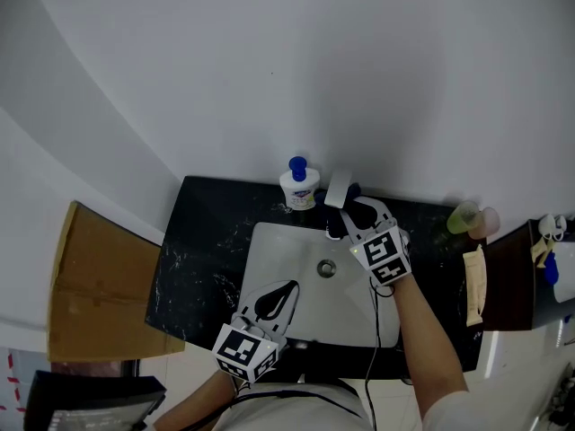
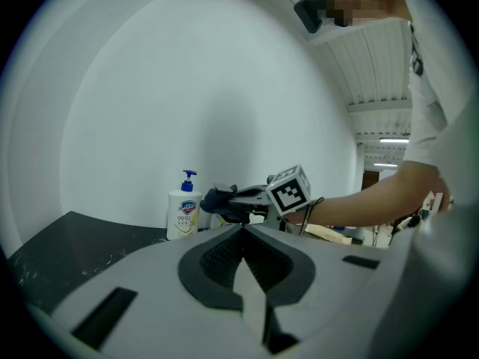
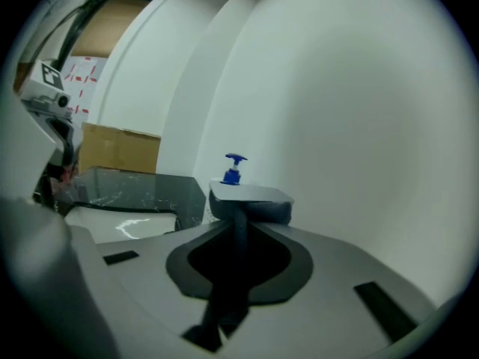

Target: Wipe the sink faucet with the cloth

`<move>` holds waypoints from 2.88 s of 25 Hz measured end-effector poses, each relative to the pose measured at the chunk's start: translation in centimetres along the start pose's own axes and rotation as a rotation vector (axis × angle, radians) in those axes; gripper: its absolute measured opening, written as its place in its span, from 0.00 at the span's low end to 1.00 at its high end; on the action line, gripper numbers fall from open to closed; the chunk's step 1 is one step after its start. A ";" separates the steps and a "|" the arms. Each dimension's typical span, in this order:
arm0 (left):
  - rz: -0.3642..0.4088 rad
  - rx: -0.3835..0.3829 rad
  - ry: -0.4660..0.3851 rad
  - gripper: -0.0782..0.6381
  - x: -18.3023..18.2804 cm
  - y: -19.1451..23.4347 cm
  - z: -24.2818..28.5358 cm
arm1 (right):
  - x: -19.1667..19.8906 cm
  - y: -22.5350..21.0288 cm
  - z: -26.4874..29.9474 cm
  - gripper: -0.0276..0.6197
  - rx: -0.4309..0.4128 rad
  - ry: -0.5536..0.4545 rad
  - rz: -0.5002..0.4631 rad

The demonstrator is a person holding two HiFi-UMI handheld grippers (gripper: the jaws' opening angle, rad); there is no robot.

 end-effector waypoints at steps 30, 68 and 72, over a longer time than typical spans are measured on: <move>-0.010 -0.015 0.010 0.11 0.5 0.4 -0.7 | -0.5 -0.7 0.0 0.12 0.113 -0.027 0.054; 0.013 0.041 -0.002 0.11 -1.0 -0.8 1.0 | 1.2 5.8 -4.0 0.12 -0.077 -0.105 0.126; 0.016 0.042 0.010 0.11 -0.8 -0.8 1.1 | 2.1 6.0 -4.7 0.12 -0.078 -0.121 0.201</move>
Point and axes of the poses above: the fingertips, and each gripper's own axes: z forward along the fingers, y to its left, x out of its underside, the point moved 3 cm from there along -z, backward along the fingers, and after that the axes turned 13 degrees about y, right-handed, at the moved point
